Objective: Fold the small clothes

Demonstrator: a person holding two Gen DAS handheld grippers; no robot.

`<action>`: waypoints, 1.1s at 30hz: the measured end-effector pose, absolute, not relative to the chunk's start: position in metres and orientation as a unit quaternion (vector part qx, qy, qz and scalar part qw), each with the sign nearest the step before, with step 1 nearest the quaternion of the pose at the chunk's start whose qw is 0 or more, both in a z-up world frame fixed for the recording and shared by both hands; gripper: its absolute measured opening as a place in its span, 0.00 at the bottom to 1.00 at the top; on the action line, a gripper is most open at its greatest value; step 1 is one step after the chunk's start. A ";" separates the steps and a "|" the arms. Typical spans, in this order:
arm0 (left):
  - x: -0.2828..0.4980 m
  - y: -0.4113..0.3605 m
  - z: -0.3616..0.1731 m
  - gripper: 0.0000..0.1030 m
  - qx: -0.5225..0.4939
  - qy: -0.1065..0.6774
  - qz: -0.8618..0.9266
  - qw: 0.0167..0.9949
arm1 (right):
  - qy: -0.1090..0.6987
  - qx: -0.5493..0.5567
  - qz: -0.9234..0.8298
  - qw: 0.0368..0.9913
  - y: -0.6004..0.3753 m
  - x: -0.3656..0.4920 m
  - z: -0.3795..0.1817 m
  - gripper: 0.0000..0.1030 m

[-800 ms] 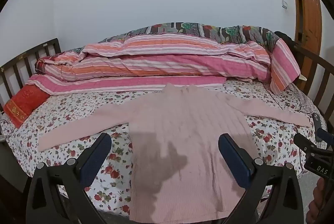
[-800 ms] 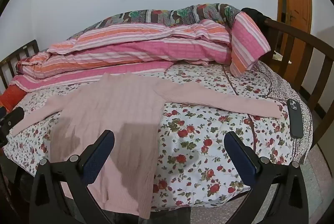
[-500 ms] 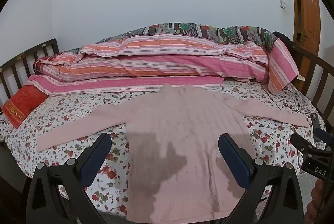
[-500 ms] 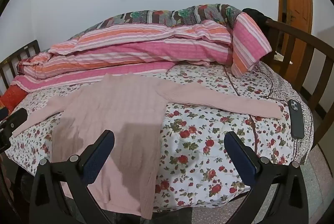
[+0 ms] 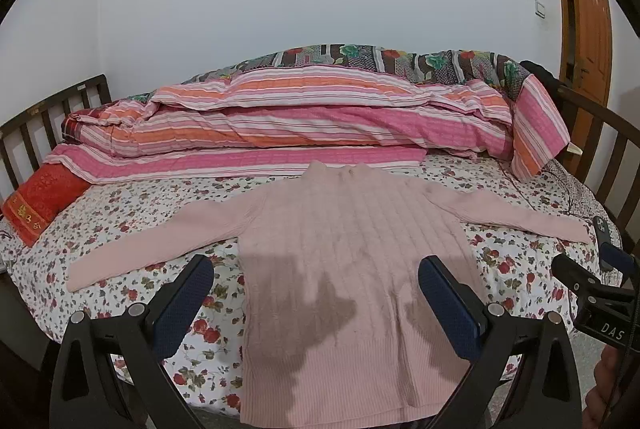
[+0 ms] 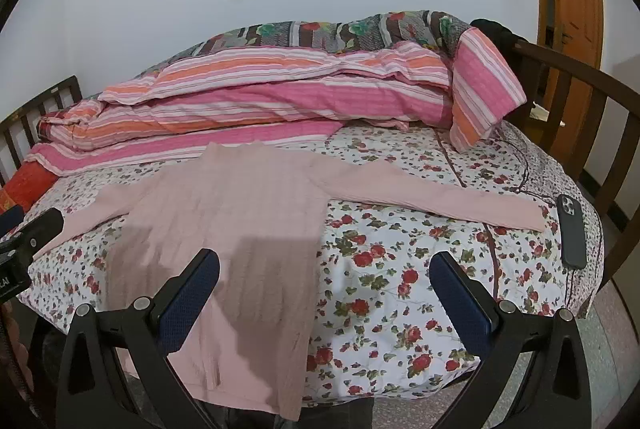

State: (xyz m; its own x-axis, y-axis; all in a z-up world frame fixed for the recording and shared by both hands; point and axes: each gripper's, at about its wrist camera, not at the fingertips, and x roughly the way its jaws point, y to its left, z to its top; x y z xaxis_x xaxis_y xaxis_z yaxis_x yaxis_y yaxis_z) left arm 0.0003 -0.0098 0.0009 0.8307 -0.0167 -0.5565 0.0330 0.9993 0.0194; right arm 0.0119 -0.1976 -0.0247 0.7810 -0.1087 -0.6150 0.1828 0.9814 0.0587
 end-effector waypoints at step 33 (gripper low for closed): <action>-0.001 0.003 -0.005 1.00 0.003 0.294 -0.010 0.956 | 0.320 0.056 -0.073 0.943 -0.192 0.011 -0.022 1.00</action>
